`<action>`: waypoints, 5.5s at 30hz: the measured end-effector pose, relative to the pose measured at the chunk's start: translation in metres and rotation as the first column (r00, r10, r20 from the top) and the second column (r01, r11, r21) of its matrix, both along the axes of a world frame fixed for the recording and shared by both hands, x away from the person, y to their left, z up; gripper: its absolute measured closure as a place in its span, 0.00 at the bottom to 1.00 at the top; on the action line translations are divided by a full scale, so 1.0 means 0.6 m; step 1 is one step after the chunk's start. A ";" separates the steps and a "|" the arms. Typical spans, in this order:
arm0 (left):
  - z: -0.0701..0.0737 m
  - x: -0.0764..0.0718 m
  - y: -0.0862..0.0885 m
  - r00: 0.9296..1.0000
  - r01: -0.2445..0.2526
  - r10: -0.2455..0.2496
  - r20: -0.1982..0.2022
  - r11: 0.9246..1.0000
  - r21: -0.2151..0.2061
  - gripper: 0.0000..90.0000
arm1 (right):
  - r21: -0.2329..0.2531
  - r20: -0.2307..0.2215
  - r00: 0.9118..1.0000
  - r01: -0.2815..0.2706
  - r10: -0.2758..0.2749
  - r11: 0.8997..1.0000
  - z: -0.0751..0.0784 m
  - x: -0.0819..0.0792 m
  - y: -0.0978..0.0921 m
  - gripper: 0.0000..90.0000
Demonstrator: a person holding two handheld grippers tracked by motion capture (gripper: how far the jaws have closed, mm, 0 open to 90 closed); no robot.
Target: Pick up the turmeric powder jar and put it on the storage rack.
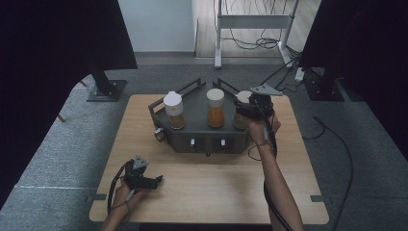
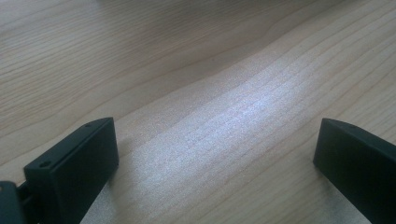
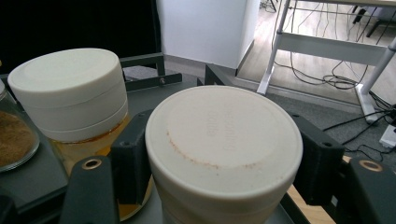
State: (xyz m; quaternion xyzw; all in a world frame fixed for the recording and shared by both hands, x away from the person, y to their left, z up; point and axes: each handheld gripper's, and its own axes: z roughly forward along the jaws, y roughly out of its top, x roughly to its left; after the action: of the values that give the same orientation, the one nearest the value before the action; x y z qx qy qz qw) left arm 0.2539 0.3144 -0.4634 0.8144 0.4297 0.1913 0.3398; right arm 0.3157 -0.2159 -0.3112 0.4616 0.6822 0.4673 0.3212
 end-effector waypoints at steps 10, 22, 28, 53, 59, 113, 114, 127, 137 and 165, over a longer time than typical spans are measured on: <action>0.000 0.000 0.000 1.000 0.000 0.000 -0.001 1.000 -0.001 0.00 | 0.002 -0.003 1.000 0.017 -0.017 1.000 0.001 0.003 0.009 0.35; 0.000 0.000 0.000 1.000 0.000 0.000 -0.001 1.000 -0.001 0.00 | 0.046 0.032 0.999 -0.010 0.009 0.999 -0.015 -0.005 -0.008 0.23; 0.000 0.000 0.000 1.000 -0.001 0.001 -0.001 1.000 -0.001 0.00 | 0.041 0.068 0.998 -0.005 0.002 0.999 -0.019 -0.021 -0.013 0.23; 0.000 0.000 0.000 1.000 -0.001 0.001 0.000 1.000 -0.001 0.00 | -0.002 0.077 0.996 -0.048 0.048 0.999 -0.016 -0.076 -0.048 0.23; 0.000 0.000 0.000 1.000 0.000 0.000 0.000 1.000 0.000 0.00 | -0.008 0.071 0.996 -0.053 0.054 0.999 -0.020 -0.087 -0.055 0.23; 0.000 0.000 0.000 1.000 -0.001 0.001 -0.002 1.000 -0.002 0.00 | -0.070 -0.060 0.973 -0.228 0.225 0.971 -0.067 -0.155 -0.076 0.23; 0.000 0.000 0.000 1.000 0.000 0.000 -0.001 1.000 -0.001 0.00 | -0.069 -0.065 0.972 -0.229 0.224 0.971 -0.069 -0.155 -0.076 0.23; 0.000 0.000 0.000 1.000 -0.001 0.001 0.001 1.000 -0.001 0.00 | -0.085 -0.097 0.966 -0.246 0.238 0.965 -0.088 -0.164 -0.073 0.23; 0.000 0.000 0.000 1.000 -0.001 0.001 0.001 1.000 -0.001 0.00 | -0.090 -0.121 0.964 -0.248 0.237 0.964 -0.105 -0.171 -0.074 0.23; 0.000 -0.001 0.000 1.000 -0.002 0.002 0.001 1.000 -0.001 0.00 | -0.065 -0.200 0.958 -0.224 0.207 0.972 -0.171 -0.179 -0.084 0.23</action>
State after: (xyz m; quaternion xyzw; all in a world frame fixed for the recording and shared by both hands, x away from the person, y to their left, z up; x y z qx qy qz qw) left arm 0.2535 0.3142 -0.4637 0.8138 0.4303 0.1918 0.3403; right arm 0.2084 -0.2664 -0.4140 0.4128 0.7759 0.4228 0.2210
